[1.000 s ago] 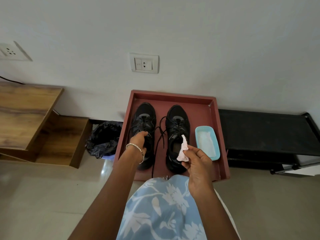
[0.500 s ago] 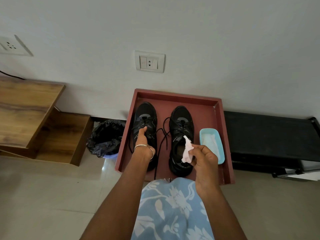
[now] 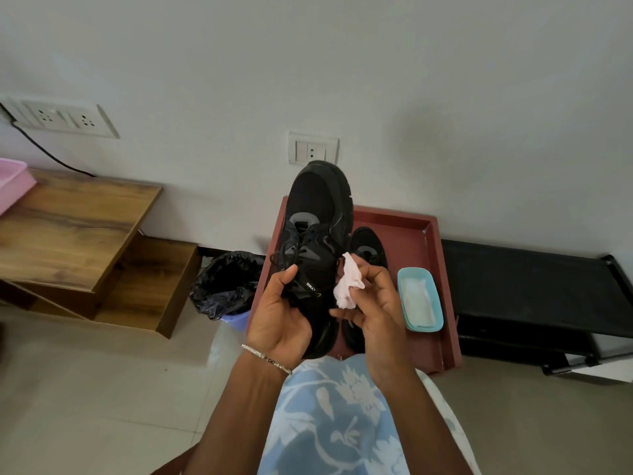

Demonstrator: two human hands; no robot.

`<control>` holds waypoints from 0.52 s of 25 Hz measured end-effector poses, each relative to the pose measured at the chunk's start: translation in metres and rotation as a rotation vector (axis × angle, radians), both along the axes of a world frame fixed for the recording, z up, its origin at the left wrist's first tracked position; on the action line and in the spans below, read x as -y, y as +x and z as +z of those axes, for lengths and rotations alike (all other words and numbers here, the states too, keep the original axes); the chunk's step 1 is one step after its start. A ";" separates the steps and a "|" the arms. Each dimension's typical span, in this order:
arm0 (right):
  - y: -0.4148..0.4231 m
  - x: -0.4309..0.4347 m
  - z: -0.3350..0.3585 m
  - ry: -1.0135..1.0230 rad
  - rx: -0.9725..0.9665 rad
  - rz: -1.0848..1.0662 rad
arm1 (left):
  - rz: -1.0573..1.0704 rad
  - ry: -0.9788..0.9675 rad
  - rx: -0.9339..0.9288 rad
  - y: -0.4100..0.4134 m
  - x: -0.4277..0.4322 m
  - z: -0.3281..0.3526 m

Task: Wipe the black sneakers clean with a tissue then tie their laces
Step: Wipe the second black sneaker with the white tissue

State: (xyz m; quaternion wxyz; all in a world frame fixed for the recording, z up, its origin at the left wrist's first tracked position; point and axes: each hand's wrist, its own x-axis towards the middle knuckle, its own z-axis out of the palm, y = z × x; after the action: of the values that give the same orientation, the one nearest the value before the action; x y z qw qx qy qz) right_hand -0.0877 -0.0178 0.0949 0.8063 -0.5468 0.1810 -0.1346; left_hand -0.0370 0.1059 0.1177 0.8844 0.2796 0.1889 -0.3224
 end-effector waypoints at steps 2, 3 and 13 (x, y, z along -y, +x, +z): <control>-0.004 -0.005 0.012 0.040 0.003 -0.018 | -0.016 -0.036 0.036 -0.015 -0.010 0.023; -0.008 -0.007 0.018 0.058 0.006 -0.031 | -0.025 -0.060 0.056 -0.021 -0.015 0.031; -0.080 -0.021 0.069 -0.582 0.164 -0.343 | 0.010 -0.306 0.090 -0.065 -0.046 0.071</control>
State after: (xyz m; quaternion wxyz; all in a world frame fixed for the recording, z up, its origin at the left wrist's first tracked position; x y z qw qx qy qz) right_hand -0.1679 0.0034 0.1641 0.5942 -0.7028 0.1591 -0.3574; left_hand -0.1022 0.1523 0.1885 0.9259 0.1548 0.0994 -0.3300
